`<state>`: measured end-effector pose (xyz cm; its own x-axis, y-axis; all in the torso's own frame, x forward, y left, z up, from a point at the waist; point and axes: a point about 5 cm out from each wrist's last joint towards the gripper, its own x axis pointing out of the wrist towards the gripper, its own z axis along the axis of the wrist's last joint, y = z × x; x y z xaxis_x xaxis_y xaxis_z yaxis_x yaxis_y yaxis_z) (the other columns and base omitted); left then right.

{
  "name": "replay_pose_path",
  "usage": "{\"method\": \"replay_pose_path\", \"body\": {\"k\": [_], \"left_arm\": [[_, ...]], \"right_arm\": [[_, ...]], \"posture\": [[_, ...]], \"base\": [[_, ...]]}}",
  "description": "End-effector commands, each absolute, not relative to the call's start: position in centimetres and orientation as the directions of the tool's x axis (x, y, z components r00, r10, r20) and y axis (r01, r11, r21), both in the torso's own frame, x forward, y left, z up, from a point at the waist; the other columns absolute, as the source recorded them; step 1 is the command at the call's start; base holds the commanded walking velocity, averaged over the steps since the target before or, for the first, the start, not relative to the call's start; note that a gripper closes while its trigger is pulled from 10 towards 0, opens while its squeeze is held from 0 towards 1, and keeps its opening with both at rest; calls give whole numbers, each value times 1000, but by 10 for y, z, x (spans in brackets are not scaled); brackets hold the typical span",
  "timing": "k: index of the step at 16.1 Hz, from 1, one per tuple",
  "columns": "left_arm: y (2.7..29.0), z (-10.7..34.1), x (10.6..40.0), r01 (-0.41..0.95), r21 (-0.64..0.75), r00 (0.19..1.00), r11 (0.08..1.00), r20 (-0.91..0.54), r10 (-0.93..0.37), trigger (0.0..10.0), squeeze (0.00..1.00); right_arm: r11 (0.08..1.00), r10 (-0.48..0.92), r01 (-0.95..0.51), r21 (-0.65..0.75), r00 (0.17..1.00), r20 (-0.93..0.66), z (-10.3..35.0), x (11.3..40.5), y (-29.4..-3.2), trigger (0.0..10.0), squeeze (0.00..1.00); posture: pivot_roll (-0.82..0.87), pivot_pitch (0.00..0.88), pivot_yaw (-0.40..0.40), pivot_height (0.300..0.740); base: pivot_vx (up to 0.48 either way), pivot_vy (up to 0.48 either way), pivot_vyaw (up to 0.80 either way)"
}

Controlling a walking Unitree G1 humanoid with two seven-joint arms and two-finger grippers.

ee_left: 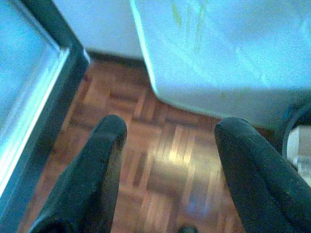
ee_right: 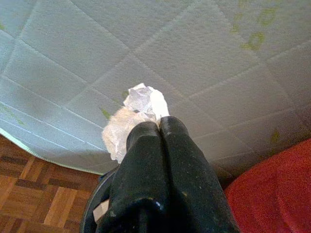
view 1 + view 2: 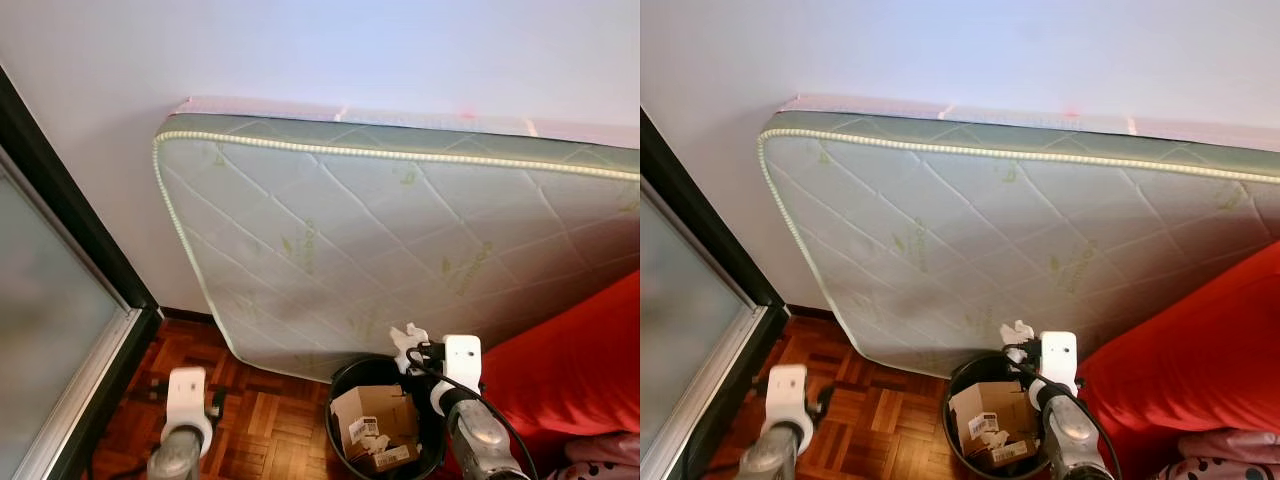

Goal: Clean up the room

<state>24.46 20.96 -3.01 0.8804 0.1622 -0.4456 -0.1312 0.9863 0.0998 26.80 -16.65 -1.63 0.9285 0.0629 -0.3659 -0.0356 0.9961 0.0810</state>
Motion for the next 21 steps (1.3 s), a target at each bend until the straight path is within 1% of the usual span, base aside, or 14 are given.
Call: {"method": "replay_pose_path", "body": {"k": [1, 2, 4, 6, 10, 14, 19, 21], "left_arm": [[205, -21, 253, -124, 91, 915, 988, -376, 149, 10000, 0], [201, -12, 260, -120, 69, 939, 990, -315, 135, 10000, 0], [191, -3, 268, -76, 73, 963, 994, -254, 92, 10000, 0], [186, -1, 271, -68, 69, 967, 995, -241, 83, 10000, 0], [190, 1, 273, -85, 64, 967, 994, -235, 98, 10000, 0], [190, 2, 274, -97, 52, 967, 994, -231, 107, 10000, 0], [198, 1, 273, -124, 56, 960, 991, -247, 134, 10000, 0], [198, 0, 272, -127, 52, 958, 990, -252, 136, 10000, 0]], "right_arm": [[996, 48, -20, 81, 932, -360, -17, 266, -169, 10000, 0], [997, 41, -14, 78, 932, -359, -16, 266, -171, 10000, 0], [997, 31, -5, 76, 935, -353, -15, 267, -173, 10000, 0], [997, 29, -3, 75, 936, -351, -15, 267, -174, 10000, 0], [998, 37, -19, 58, 942, -334, -11, 272, -172, 10000, 0], [999, 33, -27, 21, 921, -387, -14, 273, -169, 10000, 0], [1000, 29, -24, 17, 915, -402, -17, 270, -170, 10000, 0], [999, 35, -29, 19, 922, -386, -16, 270, -169, 10000, 0]], "posture": [[-2, 62, -8, 740], [1, 69, -9, 740], [8, 78, -10, 740], [9, 80, -12, 740], [4, 87, -10, 740], [6, 91, -14, 740], [9, 95, -13, 690], [10, 95, -13, 685]], "base": [[0, 0, 0], [0, 0, 0], [0, 0, 0], [0, 0, 0], [0, 0, 0], [0, 0, 0], [0, 0, 0], [0, 0, 0]]}}
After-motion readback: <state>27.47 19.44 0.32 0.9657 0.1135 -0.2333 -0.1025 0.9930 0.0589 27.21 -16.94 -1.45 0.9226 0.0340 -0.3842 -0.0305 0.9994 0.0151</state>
